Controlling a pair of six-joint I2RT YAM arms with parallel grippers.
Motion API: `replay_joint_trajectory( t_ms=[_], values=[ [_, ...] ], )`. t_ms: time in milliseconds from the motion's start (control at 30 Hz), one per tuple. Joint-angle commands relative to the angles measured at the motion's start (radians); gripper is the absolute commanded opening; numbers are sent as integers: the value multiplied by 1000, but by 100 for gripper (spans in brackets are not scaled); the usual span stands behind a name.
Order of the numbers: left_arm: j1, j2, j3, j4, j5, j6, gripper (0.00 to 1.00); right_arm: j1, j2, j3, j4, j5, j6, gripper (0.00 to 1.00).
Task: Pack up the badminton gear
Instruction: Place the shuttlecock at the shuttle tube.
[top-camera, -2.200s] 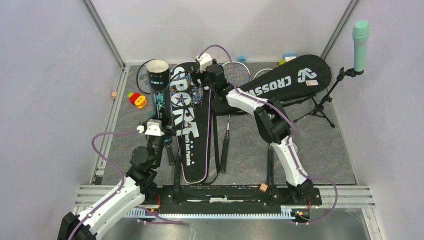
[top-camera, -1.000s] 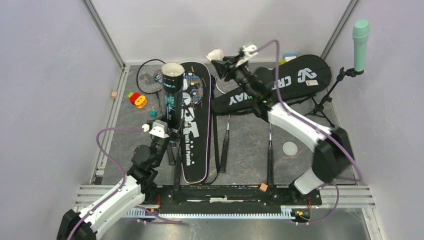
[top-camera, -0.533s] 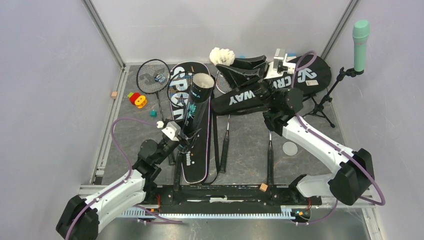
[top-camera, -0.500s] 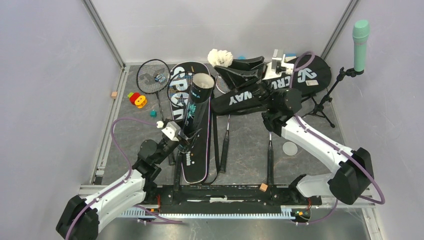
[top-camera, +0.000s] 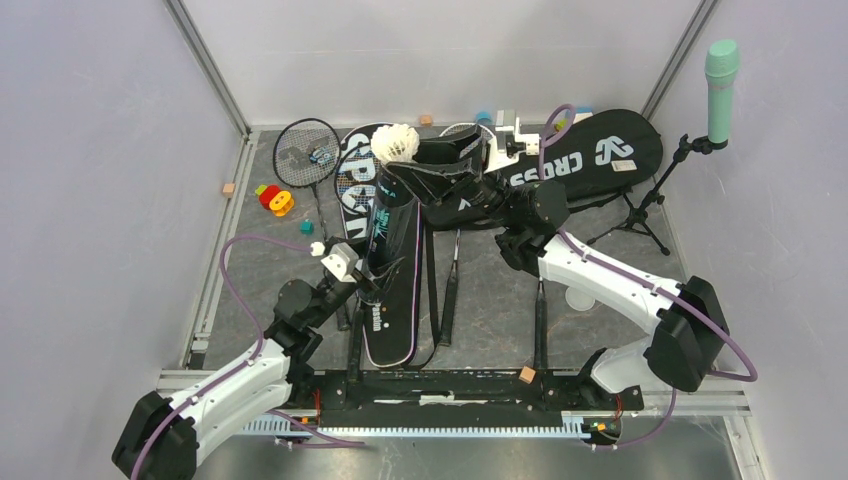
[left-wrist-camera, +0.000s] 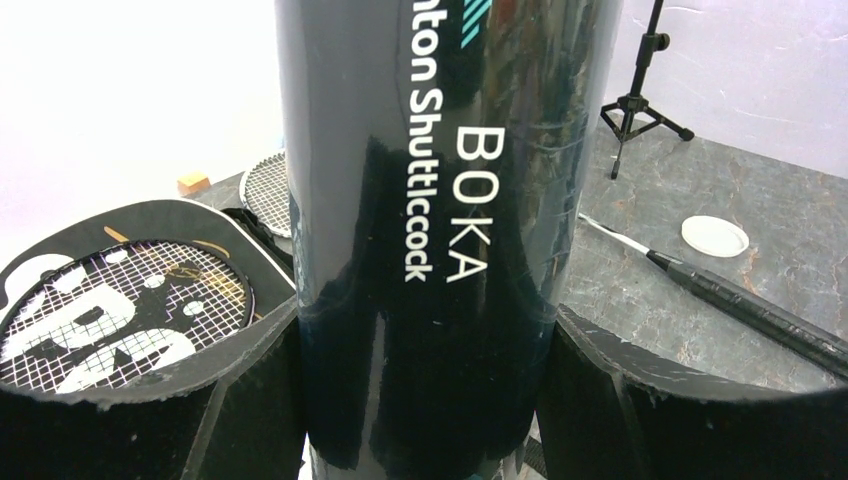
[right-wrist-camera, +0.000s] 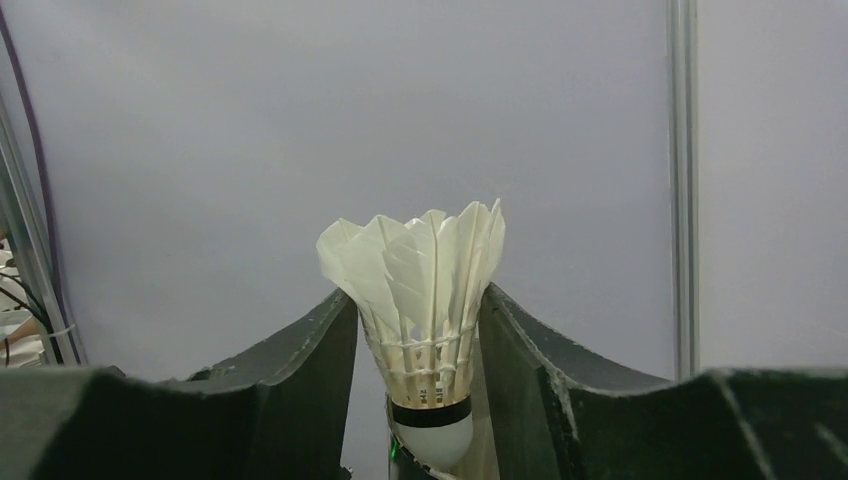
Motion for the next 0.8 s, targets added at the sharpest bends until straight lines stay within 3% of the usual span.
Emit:
replay_joint_trajectory(
  t_ms=[0,100,333,567,633,767],
  values=[
    [-2,-19,29,136,6,-43,22,10,10,37,22,-24,33,56],
    [-1,-18,26,144,5,-44,21,11,4,34,5,-38,43,66],
    [-1,-23,19,154,4,-44,20,11,-56,14,-108,29,-42,77],
    [-1,-40,6,153,55,-14,18,12,-152,36,-387,183,-191,91],
    [-1,-38,6,152,69,-10,18,11,-166,57,-448,183,-226,97],
    [-1,-43,12,122,80,21,18,13,-183,156,-646,136,-315,98]
  ],
)
